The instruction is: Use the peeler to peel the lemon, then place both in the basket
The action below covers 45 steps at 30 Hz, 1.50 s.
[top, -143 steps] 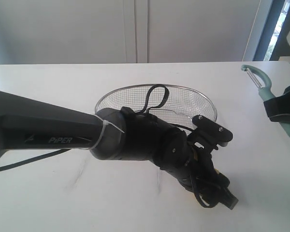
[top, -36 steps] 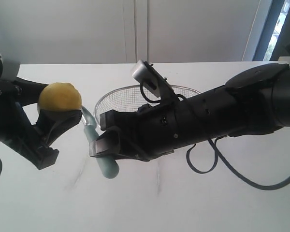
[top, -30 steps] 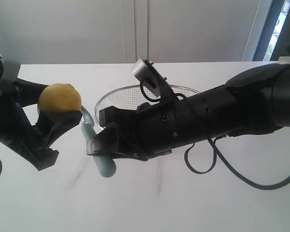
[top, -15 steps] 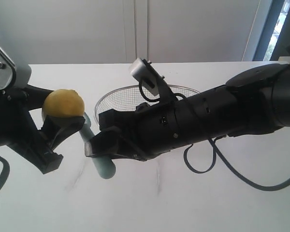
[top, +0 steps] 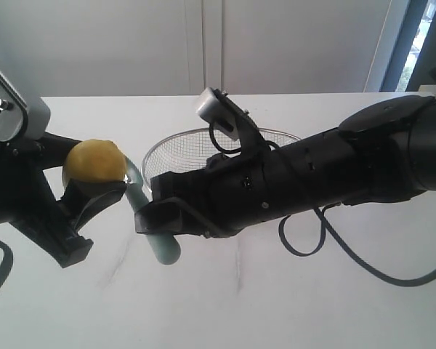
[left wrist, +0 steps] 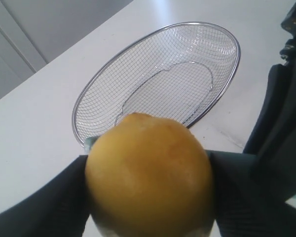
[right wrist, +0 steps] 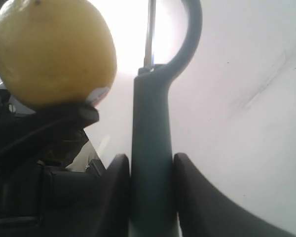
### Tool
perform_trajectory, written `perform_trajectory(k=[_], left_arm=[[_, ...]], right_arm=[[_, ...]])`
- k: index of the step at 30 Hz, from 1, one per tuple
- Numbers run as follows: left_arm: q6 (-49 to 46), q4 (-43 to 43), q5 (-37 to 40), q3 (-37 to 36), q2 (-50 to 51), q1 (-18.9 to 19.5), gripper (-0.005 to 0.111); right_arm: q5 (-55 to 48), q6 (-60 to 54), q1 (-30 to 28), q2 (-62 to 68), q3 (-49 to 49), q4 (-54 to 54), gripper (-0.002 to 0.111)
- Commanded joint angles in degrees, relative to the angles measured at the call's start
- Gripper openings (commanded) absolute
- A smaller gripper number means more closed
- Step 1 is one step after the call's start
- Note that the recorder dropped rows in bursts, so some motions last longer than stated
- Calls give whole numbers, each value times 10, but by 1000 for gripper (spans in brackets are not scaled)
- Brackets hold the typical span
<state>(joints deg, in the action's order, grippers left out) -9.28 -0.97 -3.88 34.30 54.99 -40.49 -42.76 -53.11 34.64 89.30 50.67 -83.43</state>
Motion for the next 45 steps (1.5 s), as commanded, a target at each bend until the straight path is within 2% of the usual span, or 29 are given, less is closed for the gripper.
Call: perform_trajectory(k=[1,15,32,39,45], left_arm=[[-2,1,-6,3,-2,-2,0],[0,1,-6,3,-2,-2,0],[0,1,-6,3,-2,-2,0],[0,1,-6,3,-2,-2,0],[-4,1,-6,3,-3,-2,0]], right_arm=[[6,-10,2,-4,-1,-1,0],[34,-7,0,-33,-1,7,0],[19,8,-10,-106,-1,29,0],[24,56,-10,-173,-1,97,0],[44,99,-10,-222,-1,210,0]])
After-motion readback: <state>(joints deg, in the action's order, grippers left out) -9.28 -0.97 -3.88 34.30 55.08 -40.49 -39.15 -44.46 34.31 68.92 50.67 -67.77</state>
